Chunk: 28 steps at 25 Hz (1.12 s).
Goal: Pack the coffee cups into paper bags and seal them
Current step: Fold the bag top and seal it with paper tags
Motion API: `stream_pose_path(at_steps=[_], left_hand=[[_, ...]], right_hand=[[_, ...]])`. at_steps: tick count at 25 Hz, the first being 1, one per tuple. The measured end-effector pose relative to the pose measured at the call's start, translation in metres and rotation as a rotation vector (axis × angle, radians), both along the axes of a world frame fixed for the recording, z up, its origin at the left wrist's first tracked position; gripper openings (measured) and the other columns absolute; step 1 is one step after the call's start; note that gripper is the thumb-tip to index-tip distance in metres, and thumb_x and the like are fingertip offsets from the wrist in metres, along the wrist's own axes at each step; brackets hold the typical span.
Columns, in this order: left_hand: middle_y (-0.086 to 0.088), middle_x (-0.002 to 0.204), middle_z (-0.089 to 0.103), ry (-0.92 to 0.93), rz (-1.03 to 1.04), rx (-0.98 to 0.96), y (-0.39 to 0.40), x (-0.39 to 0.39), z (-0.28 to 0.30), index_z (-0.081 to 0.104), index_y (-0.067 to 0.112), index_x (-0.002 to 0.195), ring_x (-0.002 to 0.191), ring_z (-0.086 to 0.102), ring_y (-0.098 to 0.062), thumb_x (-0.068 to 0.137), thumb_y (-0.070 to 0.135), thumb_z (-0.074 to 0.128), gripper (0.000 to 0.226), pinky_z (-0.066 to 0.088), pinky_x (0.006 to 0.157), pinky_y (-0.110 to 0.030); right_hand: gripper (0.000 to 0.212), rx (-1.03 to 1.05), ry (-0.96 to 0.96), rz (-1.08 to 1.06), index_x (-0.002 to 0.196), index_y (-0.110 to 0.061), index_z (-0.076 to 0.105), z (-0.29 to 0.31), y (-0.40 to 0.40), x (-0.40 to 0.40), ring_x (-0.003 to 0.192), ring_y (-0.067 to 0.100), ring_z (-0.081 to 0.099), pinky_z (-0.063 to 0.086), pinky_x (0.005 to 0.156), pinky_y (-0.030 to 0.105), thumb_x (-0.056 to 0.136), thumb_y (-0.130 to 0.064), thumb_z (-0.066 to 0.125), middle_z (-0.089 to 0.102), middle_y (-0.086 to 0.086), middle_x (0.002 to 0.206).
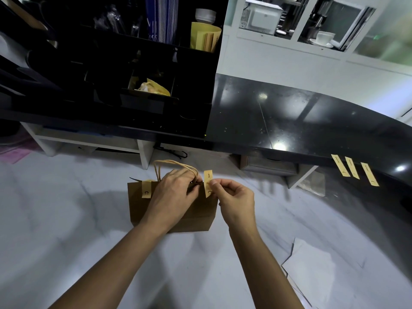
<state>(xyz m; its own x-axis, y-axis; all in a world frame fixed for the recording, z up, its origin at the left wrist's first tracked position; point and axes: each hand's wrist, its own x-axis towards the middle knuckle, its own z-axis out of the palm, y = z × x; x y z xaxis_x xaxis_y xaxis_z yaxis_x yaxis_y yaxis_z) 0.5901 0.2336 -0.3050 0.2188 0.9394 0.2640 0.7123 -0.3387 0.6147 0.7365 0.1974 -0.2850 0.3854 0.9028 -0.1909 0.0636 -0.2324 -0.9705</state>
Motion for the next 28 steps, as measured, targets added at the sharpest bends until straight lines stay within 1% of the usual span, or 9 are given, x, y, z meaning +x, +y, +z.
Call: stream_pose_path(at_steps=[4, 6, 8, 10, 13, 15, 18, 21, 28], left_hand=[[0.009, 0.105, 0.064, -0.013, -0.008, -0.006, -0.001, 0.0, 0.003, 0.066, 0.026, 0.106, 0.103, 0.057, -0.008, 0.094, 0.027, 0.067, 0.013, 0.052, 0.088, -0.027], [0.009, 0.106, 0.063, -0.012, -0.016, -0.007, -0.001, 0.0, 0.004, 0.066, 0.027, 0.104, 0.104, 0.056, -0.007, 0.093, 0.027, 0.067, 0.011, 0.049, 0.089, -0.024], [0.009, 0.107, 0.063, -0.002, -0.023, -0.018, -0.001, 0.0, 0.005, 0.065, 0.027, 0.102, 0.106, 0.055, -0.008, 0.093, 0.026, 0.068, 0.01, 0.046, 0.091, -0.022], [0.009, 0.107, 0.062, -0.007, -0.026, -0.035, -0.001, -0.001, 0.007, 0.062, 0.028, 0.101, 0.106, 0.055, -0.009, 0.093, 0.026, 0.068, 0.011, 0.049, 0.09, -0.026], [0.009, 0.105, 0.061, -0.005, -0.04, -0.047, -0.003, -0.002, 0.009, 0.053, 0.032, 0.099, 0.103, 0.056, -0.01, 0.094, 0.026, 0.067, 0.015, 0.049, 0.081, -0.024], [0.011, 0.104, 0.06, 0.015, -0.055, -0.034, -0.002, -0.003, 0.011, 0.053, 0.033, 0.102, 0.103, 0.055, -0.01, 0.095, 0.026, 0.065, 0.016, 0.046, 0.081, -0.023], [0.015, 0.105, 0.054, 0.033, -0.083, -0.036, 0.0, -0.002, 0.016, 0.061, 0.035, 0.114, 0.106, 0.051, -0.006, 0.097, 0.025, 0.063, 0.021, 0.046, 0.088, -0.025], [0.012, 0.113, 0.054, 0.117, -0.12, -0.099, 0.006, 0.001, 0.02, 0.065, 0.032, 0.119, 0.113, 0.048, -0.008, 0.1, 0.027, 0.056, 0.022, 0.044, 0.098, -0.028], [0.007, 0.118, 0.059, 0.203, -0.18, -0.198, 0.018, 0.002, 0.024, 0.067, 0.028, 0.117, 0.116, 0.049, -0.012, 0.102, 0.027, 0.05, 0.023, 0.043, 0.105, -0.035]], right_hand=[[0.006, -0.011, -0.063, -0.036, 0.084, -0.024, 0.078, -0.006, 0.001, -0.003, 0.084, 0.017, 0.073, 0.058, 0.076, 0.031, 0.089, -0.025, 0.078, 0.078, -0.004, 0.081], [0.005, -0.011, -0.093, -0.04, 0.087, -0.024, 0.076, -0.008, 0.003, -0.003, 0.084, 0.018, 0.073, 0.058, 0.077, 0.034, 0.089, -0.027, 0.079, 0.078, -0.004, 0.081], [0.011, -0.003, -0.121, -0.037, 0.092, -0.026, 0.07, -0.008, 0.004, -0.003, 0.079, 0.015, 0.073, 0.058, 0.073, 0.033, 0.088, -0.029, 0.079, 0.077, -0.005, 0.076], [0.021, -0.011, -0.142, -0.043, 0.095, -0.028, 0.061, -0.008, 0.004, -0.003, 0.076, 0.014, 0.072, 0.055, 0.066, 0.032, 0.086, -0.03, 0.08, 0.077, -0.006, 0.075], [0.029, -0.027, -0.184, -0.072, 0.093, -0.028, 0.054, -0.009, 0.004, -0.006, 0.069, 0.009, 0.068, 0.044, 0.055, 0.019, 0.085, -0.032, 0.081, 0.077, -0.004, 0.077], [0.03, -0.02, -0.189, -0.082, 0.091, -0.028, 0.053, -0.009, 0.004, -0.006, 0.062, 0.002, 0.065, 0.041, 0.048, 0.012, 0.084, -0.032, 0.082, 0.077, -0.004, 0.077], [0.03, -0.012, -0.182, -0.08, 0.09, -0.028, 0.052, -0.011, 0.002, -0.006, 0.056, -0.002, 0.062, 0.04, 0.047, 0.013, 0.084, -0.031, 0.081, 0.076, -0.005, 0.076], [0.029, -0.009, -0.176, -0.087, 0.089, -0.028, 0.052, -0.013, 0.003, -0.005, 0.057, 0.0, 0.062, 0.042, 0.05, 0.018, 0.084, -0.031, 0.081, 0.076, -0.006, 0.075], [0.031, -0.022, -0.235, -0.08, 0.085, -0.026, 0.052, -0.017, 0.004, -0.005, 0.058, 0.0, 0.061, 0.041, 0.047, 0.015, 0.081, -0.034, 0.081, 0.072, -0.004, 0.071]])
